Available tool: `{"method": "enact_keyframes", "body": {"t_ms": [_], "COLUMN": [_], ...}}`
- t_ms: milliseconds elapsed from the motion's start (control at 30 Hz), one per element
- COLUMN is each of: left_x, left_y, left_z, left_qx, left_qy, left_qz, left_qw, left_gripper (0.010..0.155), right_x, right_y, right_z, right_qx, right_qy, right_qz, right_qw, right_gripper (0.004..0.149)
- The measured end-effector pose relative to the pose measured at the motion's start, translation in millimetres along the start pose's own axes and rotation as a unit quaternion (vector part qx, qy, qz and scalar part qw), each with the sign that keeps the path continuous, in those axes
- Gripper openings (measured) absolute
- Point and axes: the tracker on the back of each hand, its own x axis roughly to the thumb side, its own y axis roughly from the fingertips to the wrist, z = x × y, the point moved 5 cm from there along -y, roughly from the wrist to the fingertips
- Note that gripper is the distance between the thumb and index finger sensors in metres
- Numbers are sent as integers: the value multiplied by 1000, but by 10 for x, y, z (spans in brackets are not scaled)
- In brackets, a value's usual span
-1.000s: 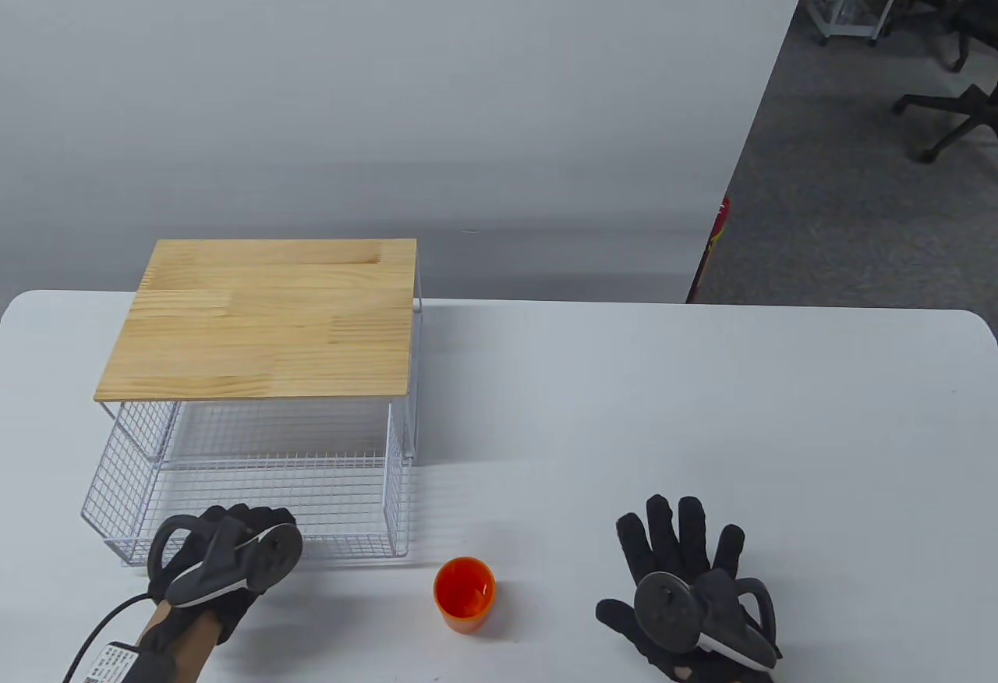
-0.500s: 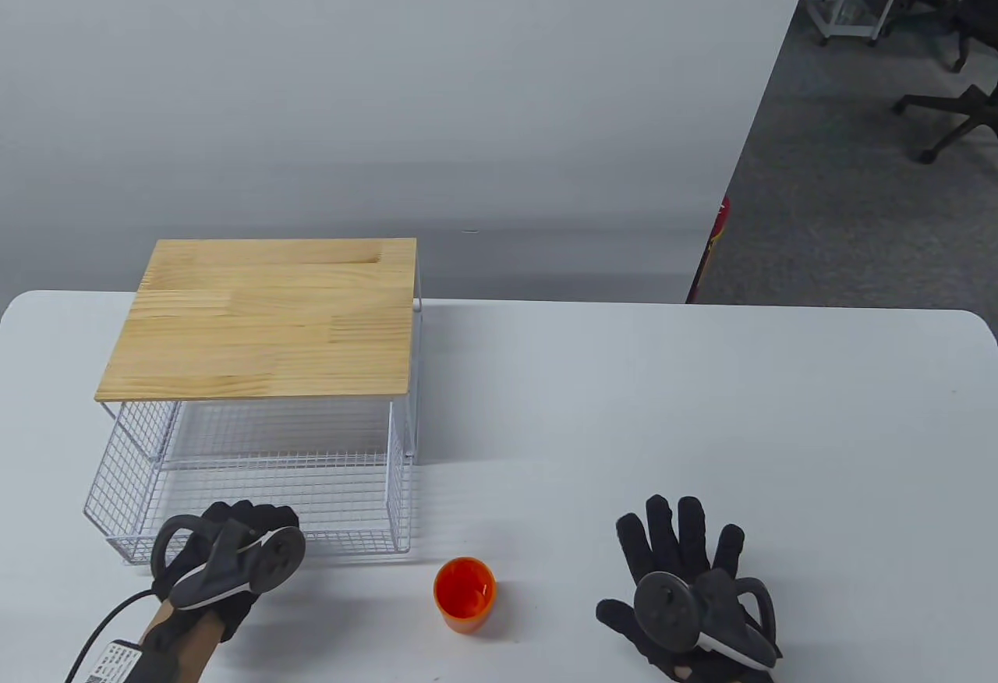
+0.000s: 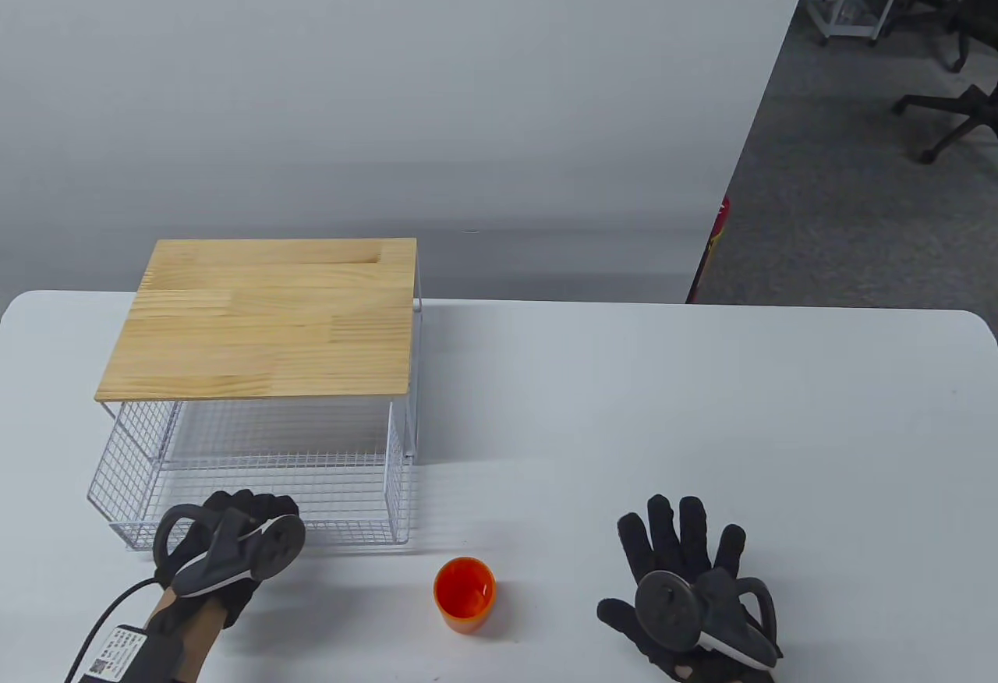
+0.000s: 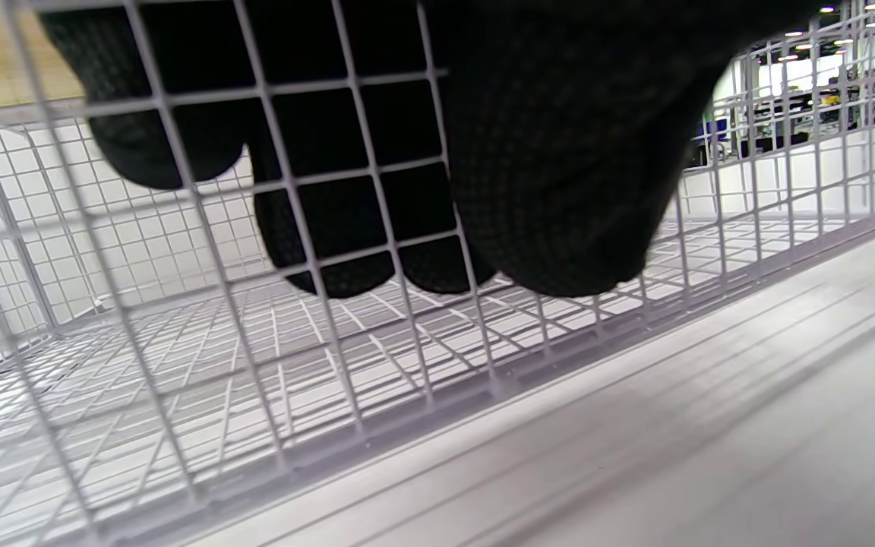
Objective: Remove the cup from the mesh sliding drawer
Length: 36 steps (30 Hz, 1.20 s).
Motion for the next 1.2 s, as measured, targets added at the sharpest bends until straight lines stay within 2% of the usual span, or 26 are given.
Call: {"method": "enact_keyframes", "body": {"t_ms": [1200], "left_x": [-169], "left_y": [-431], "left_z": [64], "left_qx": [-3], "left_qy": [-1], "left_qz": [-27], "left_qw": [1000], "left_gripper": [31], "right_x": [-33], "right_y": [-2], "right_z": [0], "right_qx": [4], "right_qy": [-2], "right_qz": [-5], "right_qw": [1000], "right_gripper": [91]}}
